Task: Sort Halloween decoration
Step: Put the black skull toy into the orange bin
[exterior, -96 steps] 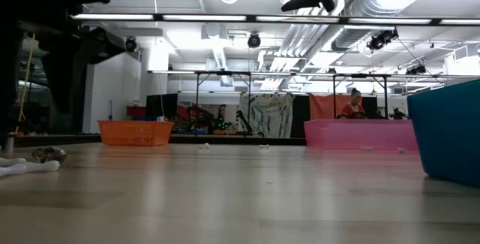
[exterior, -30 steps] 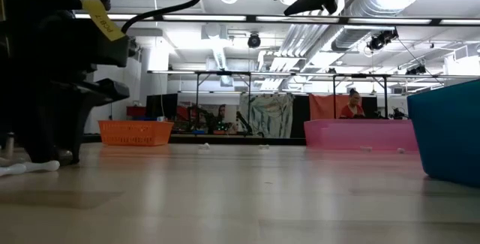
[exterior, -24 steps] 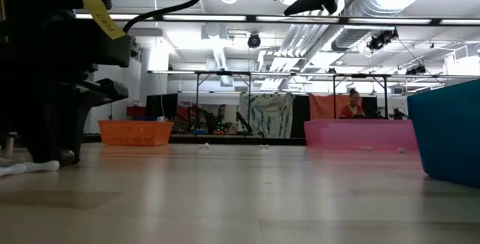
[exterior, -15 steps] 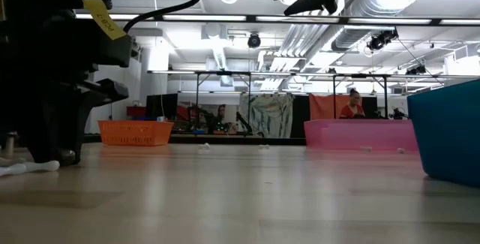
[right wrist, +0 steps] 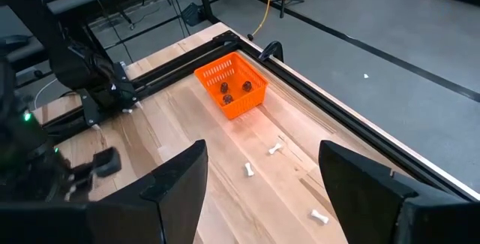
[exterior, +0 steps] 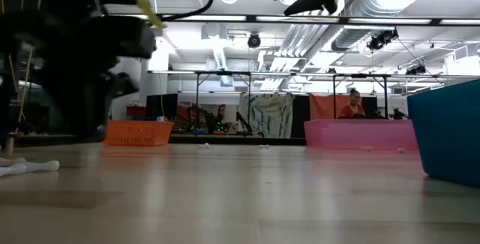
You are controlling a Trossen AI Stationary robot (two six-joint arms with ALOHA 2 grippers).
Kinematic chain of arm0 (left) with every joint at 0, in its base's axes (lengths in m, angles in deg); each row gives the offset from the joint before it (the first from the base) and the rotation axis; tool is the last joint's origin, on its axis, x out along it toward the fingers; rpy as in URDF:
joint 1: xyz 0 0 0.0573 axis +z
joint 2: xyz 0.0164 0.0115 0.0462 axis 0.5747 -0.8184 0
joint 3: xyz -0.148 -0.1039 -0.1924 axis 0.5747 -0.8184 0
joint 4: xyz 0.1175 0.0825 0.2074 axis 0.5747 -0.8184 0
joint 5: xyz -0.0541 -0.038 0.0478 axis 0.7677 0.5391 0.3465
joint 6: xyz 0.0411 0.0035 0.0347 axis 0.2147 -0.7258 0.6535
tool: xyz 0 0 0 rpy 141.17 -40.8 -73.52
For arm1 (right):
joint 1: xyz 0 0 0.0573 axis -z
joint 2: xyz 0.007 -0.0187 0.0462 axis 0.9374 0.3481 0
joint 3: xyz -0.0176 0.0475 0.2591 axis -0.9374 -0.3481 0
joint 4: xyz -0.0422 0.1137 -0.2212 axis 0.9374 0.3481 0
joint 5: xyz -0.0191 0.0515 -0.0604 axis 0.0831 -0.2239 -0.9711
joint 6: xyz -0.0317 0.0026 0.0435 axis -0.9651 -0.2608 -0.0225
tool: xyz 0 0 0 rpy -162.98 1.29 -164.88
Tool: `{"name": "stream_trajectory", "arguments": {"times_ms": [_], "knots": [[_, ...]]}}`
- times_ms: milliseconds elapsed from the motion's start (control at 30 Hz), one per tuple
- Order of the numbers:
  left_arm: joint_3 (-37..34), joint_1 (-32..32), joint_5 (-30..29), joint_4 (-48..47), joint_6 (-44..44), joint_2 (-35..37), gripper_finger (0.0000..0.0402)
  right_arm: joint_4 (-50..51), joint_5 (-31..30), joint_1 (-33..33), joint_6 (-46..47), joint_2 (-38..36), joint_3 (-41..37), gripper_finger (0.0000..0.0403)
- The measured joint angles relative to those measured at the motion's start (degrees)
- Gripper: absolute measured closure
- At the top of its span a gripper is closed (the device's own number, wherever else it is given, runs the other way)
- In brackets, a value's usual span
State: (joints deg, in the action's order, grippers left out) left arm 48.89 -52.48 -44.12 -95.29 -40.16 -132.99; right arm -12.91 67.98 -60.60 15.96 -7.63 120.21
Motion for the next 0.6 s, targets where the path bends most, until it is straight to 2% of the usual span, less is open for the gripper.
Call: {"name": "stream_trajectory", "arguments": {"times_ms": [300, 600], "knots": [[2.3, 12.7, -0.6, 2.0, 1.5, 12.3, 0.0339, 1.0, 0.0, 0.0, 0.0, 0.0, 0.0, 0.0155], [7.8, 22.6, -0.9, 18.1, 5.0, 20.8, 0.0339, 1.2, 0.0, 0.0, 0.4, 0.0, 0.0, 0.0155]]}}
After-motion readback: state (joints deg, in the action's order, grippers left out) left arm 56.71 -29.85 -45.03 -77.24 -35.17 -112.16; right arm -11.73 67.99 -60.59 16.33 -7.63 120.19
